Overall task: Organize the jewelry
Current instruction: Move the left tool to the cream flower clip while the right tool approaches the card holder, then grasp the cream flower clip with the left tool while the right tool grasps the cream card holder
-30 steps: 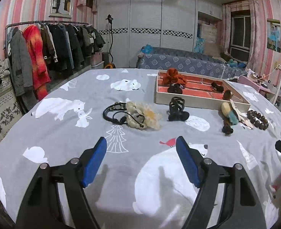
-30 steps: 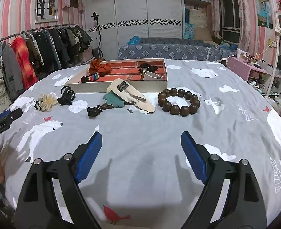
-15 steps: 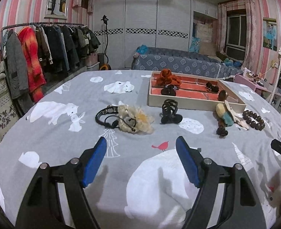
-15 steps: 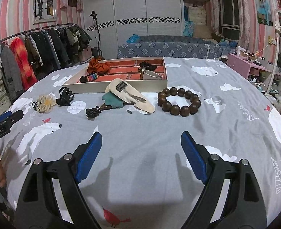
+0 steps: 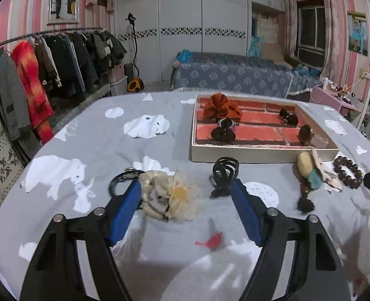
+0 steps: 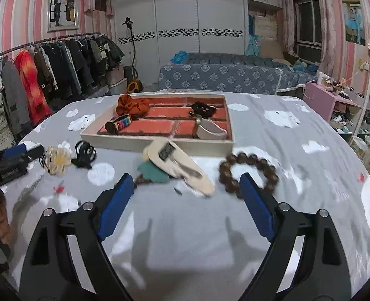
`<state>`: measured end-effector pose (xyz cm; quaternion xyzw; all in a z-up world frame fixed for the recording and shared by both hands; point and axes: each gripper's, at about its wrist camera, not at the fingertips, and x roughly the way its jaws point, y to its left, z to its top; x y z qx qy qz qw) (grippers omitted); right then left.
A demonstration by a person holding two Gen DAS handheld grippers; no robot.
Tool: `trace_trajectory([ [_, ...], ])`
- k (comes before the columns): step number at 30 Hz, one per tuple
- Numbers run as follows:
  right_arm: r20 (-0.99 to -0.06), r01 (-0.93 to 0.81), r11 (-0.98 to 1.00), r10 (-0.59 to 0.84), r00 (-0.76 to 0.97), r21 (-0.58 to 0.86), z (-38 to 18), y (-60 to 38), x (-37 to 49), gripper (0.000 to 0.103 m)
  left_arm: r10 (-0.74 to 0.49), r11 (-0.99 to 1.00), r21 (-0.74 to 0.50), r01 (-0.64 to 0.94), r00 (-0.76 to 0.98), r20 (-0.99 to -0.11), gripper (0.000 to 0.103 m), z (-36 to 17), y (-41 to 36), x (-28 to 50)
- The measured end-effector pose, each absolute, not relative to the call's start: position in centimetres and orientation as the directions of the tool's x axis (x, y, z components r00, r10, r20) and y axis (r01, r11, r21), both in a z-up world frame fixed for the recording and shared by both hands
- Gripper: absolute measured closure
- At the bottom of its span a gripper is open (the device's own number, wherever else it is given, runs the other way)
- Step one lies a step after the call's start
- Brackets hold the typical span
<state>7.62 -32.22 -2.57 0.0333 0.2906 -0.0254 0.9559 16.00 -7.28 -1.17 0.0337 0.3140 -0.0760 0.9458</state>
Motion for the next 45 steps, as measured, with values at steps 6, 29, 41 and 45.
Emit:
trace_trajectory([
  [6, -0.600, 0.074, 0.994, -0.011, 0.800, 0.081, -3.6, -31.3, 12.3, 0.018, -0.092, 0.986, 0.044, 0.159, 0.749, -0.656, 0.033, -3.3, -7.6, 19.4],
  [29, -0.676, 0.063, 0.998, -0.032, 0.736, 0.021, -6.6, -29.1, 17.7, 0.081, -0.135, 0.974, 0.051, 0.223, 0.741, -0.658, 0.102, -4.6, -9.0, 20.6],
  [41, -0.648, 0.074, 0.997, -0.048, 0.760, 0.012, -5.3, -29.0, 16.2, 0.090, -0.172, 0.970, 0.031, 0.241, 0.773, -0.611, 0.103, -3.9, -9.1, 19.4],
  [45, -0.615, 0.074, 0.997, -0.061, 0.786, -0.005, -4.7, -28.6, 15.4, 0.096, -0.176, 0.965, 0.057, 0.257, 0.789, -0.589, 0.103, -3.7, -9.8, 18.7],
])
